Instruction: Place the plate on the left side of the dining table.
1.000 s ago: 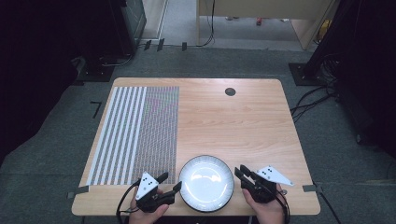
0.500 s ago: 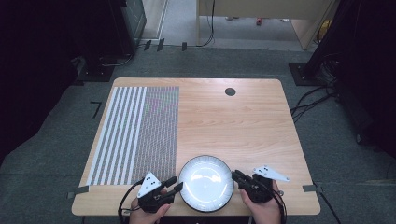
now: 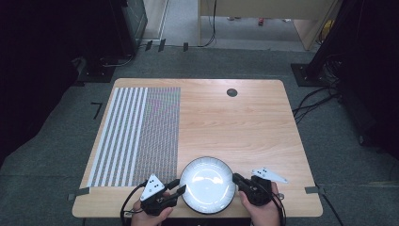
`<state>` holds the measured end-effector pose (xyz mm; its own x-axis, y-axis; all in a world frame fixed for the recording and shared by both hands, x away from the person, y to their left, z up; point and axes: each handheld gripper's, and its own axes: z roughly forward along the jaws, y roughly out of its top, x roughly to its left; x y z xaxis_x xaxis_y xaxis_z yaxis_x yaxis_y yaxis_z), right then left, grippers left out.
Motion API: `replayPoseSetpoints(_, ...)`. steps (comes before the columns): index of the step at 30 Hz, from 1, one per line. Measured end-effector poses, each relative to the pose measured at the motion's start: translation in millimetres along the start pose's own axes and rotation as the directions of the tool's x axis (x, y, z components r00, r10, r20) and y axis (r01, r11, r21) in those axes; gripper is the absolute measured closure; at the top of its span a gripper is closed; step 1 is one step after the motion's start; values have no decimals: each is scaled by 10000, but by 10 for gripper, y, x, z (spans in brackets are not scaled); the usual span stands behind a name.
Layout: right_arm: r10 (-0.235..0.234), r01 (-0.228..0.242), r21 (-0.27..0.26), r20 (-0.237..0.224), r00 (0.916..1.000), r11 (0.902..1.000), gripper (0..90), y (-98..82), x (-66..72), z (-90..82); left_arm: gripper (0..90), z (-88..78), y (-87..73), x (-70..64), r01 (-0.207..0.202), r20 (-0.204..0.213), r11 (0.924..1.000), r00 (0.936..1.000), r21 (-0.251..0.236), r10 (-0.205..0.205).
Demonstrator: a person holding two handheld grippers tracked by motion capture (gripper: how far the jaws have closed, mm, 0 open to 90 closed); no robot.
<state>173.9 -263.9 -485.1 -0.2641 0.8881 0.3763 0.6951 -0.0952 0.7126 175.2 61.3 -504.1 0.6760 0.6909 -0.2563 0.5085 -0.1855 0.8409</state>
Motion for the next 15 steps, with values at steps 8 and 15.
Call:
replayPoseSetpoints(8,-49,31,194,953,9954,9998,843,48,134,36,624,-1,-4,-4,-56,-28,10000,10000,-34,56)
replayPoseSetpoints(15,-266,305,-282,1309,9910,9991,807,-22,204,49,627,-5,-10,-21,-94,-118,9999,9999,-60,93)
